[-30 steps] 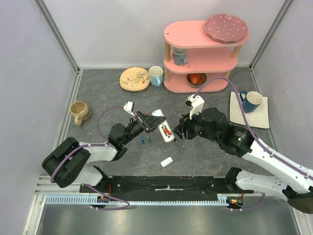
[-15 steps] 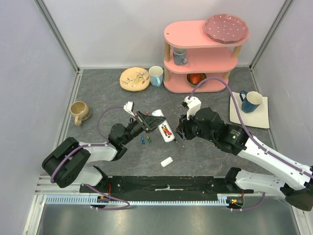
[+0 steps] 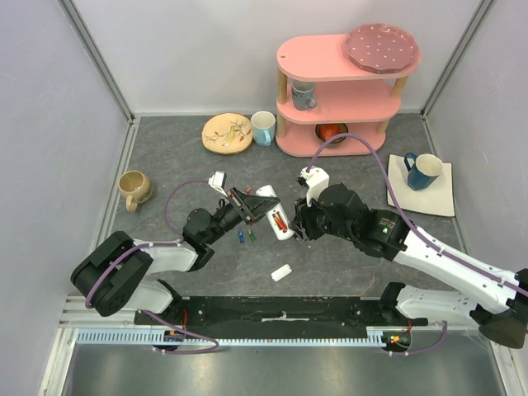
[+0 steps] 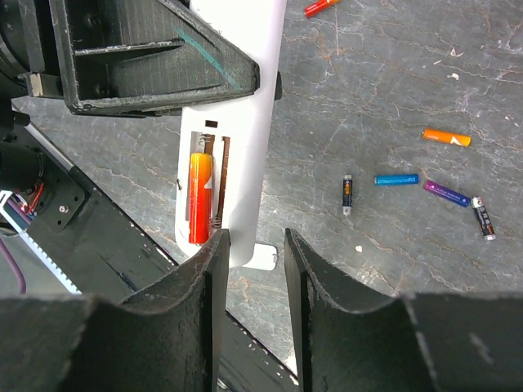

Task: Load the batteries into the remote control
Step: Load the battery into the remote control.

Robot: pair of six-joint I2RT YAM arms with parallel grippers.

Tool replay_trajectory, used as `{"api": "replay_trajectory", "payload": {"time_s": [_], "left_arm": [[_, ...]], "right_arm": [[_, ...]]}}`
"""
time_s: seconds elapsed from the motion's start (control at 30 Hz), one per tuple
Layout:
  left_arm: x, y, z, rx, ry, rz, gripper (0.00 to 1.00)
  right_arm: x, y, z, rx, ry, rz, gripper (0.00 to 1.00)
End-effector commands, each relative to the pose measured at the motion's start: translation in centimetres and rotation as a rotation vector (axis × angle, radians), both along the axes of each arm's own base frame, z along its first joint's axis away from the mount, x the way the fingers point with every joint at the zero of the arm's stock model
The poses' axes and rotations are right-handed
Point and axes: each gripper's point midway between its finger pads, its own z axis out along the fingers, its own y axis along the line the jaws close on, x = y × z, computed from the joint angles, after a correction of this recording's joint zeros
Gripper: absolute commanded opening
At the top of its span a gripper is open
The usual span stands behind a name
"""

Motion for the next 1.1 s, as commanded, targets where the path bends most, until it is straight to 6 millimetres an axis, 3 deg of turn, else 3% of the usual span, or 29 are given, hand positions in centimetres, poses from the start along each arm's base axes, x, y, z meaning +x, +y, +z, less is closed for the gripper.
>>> {"api": "replay_trajectory", "payload": {"time_s": [0.0,0.63,0.93,1.07], "left_arm": [[-2.6,2.4,8.9,-0.264,-0.29,0.001,0.02],[-2.5,2.1,7.9,-0.249,-0.262,-0.007,0.02],[-2.5,2.3,7.7,-0.248,-0.257,-0.001,0.02],[-2.6,2.4,7.5,-0.245,-0.253,-0.003,0.02]], "right_arm": [[0.4,0.7,1.7,0.032,-0.034,0.005,0.41],[0.8,1.2,1.9,0.035,-0.039,-0.009,0.42],[0.7,-0.6,3.0,0.025,-0.073,-0.05,0.52],[-0.3,-0.2,2.8,0.053,-0.066,0.015,0.55]]}}
